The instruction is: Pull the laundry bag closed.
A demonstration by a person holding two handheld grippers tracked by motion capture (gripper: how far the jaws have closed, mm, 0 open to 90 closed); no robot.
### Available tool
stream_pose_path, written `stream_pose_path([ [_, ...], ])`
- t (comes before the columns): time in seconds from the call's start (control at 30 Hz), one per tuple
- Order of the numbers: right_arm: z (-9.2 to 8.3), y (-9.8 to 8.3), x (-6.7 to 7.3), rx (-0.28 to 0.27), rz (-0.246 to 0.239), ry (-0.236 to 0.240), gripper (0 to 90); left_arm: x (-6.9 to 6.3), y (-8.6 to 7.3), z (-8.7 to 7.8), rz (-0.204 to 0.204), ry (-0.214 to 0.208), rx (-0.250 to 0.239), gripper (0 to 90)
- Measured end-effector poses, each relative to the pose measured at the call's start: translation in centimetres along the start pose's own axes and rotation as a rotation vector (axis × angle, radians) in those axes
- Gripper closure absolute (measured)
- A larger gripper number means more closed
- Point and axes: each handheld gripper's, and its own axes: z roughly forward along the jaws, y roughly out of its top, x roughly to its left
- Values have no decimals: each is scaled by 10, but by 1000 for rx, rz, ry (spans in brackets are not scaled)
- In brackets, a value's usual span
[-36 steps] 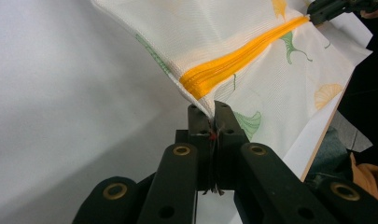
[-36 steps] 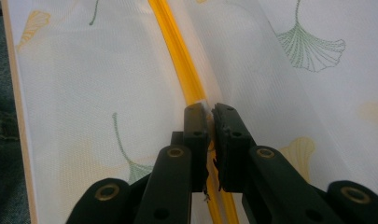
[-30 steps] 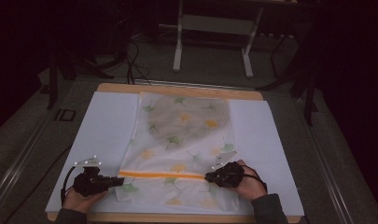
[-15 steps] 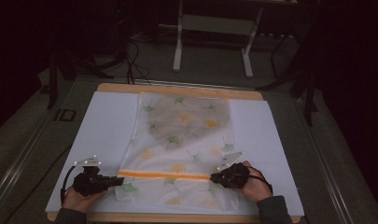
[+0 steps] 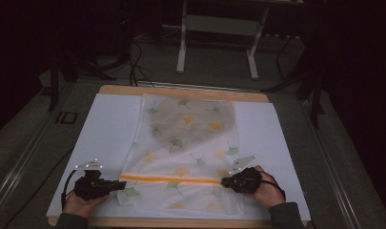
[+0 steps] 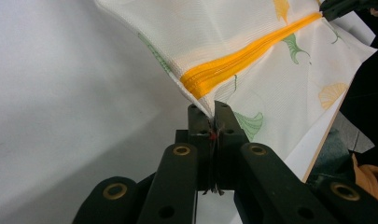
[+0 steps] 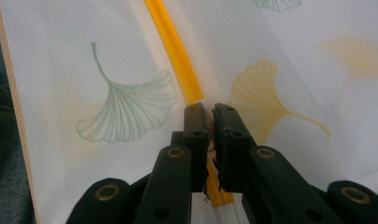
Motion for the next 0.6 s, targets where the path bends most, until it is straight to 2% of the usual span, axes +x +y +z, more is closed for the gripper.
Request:
stream_pose_path([
  [0.33, -8, -7, -3, -1, 11, 1, 842, 0, 0, 0, 0, -2, 0, 886],
  [0.6, -15, -16, -7, 24, 26, -11, 842, 0, 0, 0, -5, 1, 0, 886],
])
